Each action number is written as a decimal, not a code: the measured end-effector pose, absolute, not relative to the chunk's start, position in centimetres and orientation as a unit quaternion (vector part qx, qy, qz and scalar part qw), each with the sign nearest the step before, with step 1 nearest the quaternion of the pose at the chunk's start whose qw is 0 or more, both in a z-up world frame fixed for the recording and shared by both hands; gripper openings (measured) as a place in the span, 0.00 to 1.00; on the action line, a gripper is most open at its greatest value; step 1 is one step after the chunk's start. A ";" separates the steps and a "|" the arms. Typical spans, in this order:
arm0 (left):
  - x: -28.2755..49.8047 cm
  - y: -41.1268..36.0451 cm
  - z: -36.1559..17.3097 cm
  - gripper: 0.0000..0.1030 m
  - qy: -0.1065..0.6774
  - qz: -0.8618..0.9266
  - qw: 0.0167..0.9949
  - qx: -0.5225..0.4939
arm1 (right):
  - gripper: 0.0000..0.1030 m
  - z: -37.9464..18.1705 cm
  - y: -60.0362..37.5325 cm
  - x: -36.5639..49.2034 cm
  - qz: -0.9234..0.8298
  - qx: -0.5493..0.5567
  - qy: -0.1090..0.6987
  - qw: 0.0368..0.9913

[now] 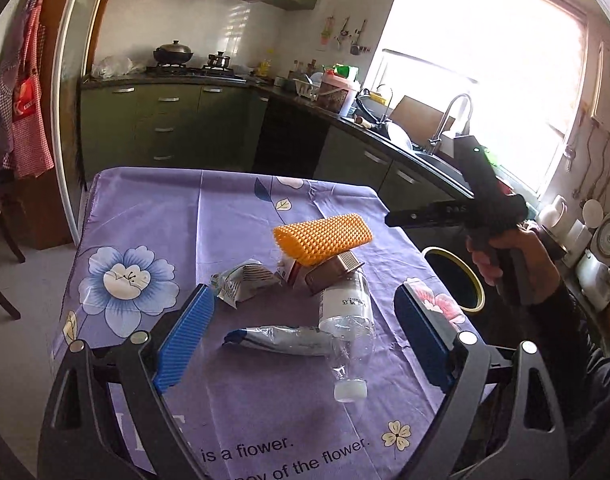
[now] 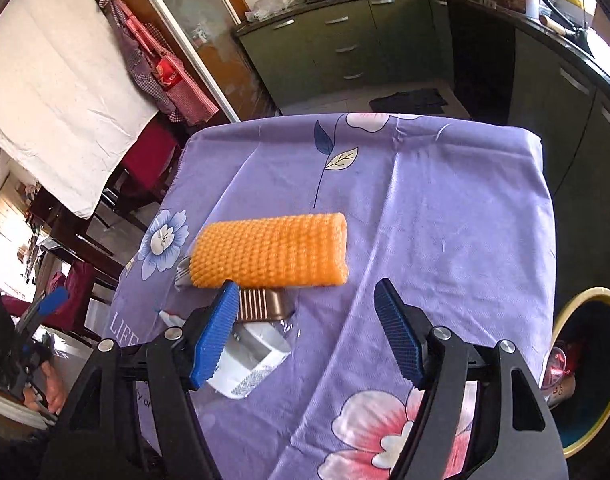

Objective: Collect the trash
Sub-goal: 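Grasp the orange foam net sleeve with the right gripper, then carry the orange foam net over the bin and open the right gripper, then move the left gripper to the clear plastic water bottle and grasp it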

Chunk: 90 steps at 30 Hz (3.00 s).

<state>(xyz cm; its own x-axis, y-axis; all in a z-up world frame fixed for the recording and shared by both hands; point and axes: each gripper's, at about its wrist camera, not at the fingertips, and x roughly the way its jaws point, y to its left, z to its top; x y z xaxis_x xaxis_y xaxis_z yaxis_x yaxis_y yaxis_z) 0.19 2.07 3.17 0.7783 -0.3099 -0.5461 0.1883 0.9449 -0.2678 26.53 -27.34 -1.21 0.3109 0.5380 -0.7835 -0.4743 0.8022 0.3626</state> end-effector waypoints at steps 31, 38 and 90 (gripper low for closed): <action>-0.7 2.1 0.6 0.86 0.330 -0.148 0.928 -0.096 | 0.07 3.0 -27.7 27.4 0.345 0.089 0.462 0.812; -1.0 0.8 1.1 0.88 0.324 -0.155 0.931 -0.073 | 0.07 6.7 -34.9 25.1 0.300 0.111 0.422 0.848; 13.0 -11.4 -6.6 0.88 0.562 -0.182 0.806 0.045 | 0.49 -3.7 -51.8 16.6 0.117 0.107 0.474 0.866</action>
<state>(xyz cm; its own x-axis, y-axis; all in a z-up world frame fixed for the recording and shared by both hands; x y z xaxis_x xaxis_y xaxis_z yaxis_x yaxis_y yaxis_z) 13.00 -11.39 -6.58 0.3027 -0.2430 -0.9216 0.3437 0.9297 -0.1323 16.59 -51.77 -3.67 0.5233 0.3032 -0.7964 -0.1011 0.9500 0.2953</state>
